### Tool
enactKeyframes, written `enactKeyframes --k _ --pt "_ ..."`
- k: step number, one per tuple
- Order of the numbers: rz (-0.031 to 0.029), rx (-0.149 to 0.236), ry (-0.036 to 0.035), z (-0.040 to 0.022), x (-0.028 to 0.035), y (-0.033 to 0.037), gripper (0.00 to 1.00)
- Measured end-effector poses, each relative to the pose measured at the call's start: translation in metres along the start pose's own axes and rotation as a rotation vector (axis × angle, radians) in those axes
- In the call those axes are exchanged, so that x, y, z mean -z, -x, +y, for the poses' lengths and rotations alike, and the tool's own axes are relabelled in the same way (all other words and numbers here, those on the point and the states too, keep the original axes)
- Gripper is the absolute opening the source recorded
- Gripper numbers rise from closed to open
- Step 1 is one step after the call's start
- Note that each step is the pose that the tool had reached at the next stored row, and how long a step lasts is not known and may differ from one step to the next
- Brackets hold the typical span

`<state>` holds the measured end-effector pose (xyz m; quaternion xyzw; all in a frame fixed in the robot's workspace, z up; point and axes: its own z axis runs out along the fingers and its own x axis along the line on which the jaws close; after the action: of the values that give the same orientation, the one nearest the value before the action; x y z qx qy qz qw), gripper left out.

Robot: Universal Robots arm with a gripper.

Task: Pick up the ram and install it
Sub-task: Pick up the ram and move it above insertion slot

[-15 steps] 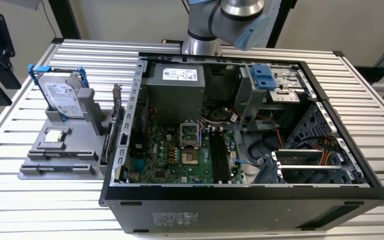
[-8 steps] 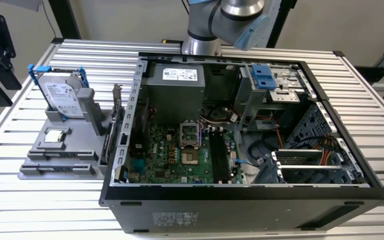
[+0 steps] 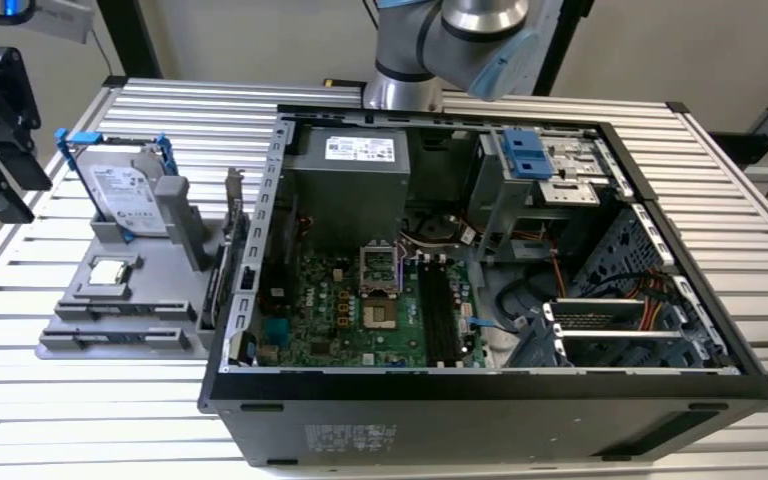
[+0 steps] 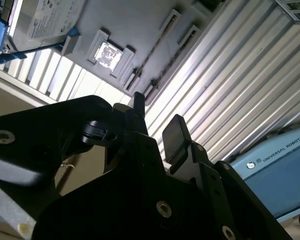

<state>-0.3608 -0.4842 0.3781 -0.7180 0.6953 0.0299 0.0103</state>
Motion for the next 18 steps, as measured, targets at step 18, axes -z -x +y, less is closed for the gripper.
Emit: enactKeyframes --k 18 --pt "0.0449 -0.002 0.0010 -0.0011 -0.0174 0.0035 1.00"
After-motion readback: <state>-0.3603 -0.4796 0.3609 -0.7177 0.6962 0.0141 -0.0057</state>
